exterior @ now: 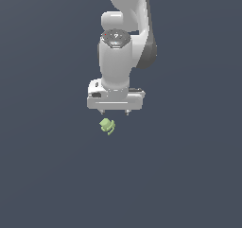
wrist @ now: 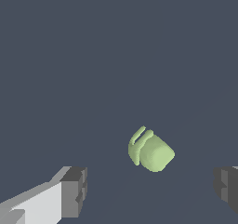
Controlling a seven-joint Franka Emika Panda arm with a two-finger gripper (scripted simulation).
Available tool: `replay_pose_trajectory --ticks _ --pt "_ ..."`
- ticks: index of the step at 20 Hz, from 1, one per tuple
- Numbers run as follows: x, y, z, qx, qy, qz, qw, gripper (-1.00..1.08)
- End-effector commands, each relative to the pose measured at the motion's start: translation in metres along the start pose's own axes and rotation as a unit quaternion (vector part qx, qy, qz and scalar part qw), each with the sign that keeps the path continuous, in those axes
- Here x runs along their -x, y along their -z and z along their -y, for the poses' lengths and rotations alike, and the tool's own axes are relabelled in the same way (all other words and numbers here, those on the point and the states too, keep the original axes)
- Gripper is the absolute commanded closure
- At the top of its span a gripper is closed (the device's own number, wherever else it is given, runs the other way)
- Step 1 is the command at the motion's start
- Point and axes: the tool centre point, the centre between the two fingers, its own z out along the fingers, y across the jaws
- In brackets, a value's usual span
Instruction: Pick up the object and move it to a goal position.
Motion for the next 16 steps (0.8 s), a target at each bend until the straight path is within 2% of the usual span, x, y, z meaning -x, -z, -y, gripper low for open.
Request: replay_pose_trajectory --ticks 1,10,16 --pt "0.000 -0.001 0.000 0.000 -0.002 0.001 1.0000 -0.92" --pt "0.004 -0.016 -0.004 -0.006 -0.051 0.004 0.9987 -0.92" --pt "0.010 -0.037 -0.010 -0.012 -0.122 0.009 0.9924 -0.92"
